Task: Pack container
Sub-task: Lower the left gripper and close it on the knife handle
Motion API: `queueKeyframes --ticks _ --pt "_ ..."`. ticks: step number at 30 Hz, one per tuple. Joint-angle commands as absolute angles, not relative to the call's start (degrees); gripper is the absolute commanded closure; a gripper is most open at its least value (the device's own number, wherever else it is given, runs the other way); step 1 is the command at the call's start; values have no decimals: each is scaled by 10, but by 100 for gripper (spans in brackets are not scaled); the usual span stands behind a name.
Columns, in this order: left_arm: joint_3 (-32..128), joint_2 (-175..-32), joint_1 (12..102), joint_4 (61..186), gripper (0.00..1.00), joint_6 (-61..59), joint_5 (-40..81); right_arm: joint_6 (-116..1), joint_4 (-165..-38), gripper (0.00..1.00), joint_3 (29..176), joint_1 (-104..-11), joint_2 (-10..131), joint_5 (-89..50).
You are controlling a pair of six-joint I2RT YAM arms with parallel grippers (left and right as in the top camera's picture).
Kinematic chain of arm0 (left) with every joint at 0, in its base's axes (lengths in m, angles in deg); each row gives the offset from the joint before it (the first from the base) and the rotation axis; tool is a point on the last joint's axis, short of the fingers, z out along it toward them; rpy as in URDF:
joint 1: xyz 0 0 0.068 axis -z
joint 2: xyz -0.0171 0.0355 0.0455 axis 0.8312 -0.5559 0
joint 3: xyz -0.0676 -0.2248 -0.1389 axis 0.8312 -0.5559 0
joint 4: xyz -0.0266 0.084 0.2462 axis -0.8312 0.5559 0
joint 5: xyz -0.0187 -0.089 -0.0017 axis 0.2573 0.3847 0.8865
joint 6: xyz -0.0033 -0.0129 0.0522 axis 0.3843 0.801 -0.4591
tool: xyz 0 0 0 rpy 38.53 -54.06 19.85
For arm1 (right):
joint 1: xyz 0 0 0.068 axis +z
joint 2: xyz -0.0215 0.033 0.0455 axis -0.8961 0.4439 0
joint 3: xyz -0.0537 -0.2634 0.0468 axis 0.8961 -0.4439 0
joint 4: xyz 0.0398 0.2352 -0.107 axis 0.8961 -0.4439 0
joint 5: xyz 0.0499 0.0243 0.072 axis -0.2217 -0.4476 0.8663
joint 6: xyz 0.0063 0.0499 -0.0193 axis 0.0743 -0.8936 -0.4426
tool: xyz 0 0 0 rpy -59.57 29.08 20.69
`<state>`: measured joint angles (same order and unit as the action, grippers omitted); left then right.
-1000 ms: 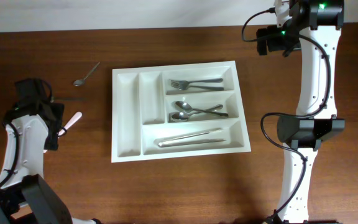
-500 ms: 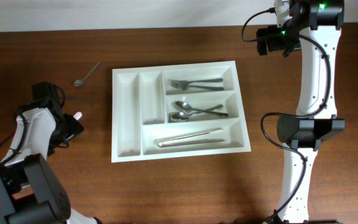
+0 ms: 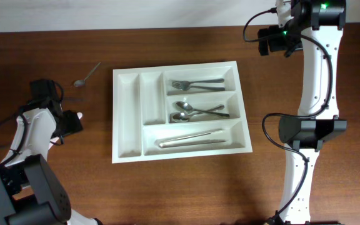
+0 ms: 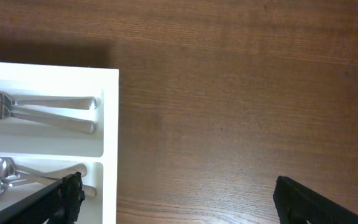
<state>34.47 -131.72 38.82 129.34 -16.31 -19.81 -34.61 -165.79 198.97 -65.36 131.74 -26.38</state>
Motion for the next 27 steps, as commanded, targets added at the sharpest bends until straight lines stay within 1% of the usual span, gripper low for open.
queueKeyframes --ticks 1,7,10,12,17,25,27 --pt "349 -1319 388 1260 19 -187 -180 -348 -1661 1 1996 -652 1300 -258" --pt "349 -1334 388 1209 18 -190 -169 -348 -1661 1 1996 -652 1300 -258" --pt "349 -1350 388 1198 18 -220 -156 -348 -1661 1 1996 -652 1300 -258" --pt "349 -1364 388 1199 18 -239 -148 -348 -1661 1 1996 -652 1300 -258" --pt "349 -1394 388 1213 18 -239 -136 -348 -1661 1 1996 -652 1300 -258" --pt "349 -1405 388 1218 19 -270 -137 -348 -1661 1 1996 -652 1300 -258" --pt "349 -1405 388 1219 21 -280 -136 -348 -1661 1 1996 -652 1300 -258"
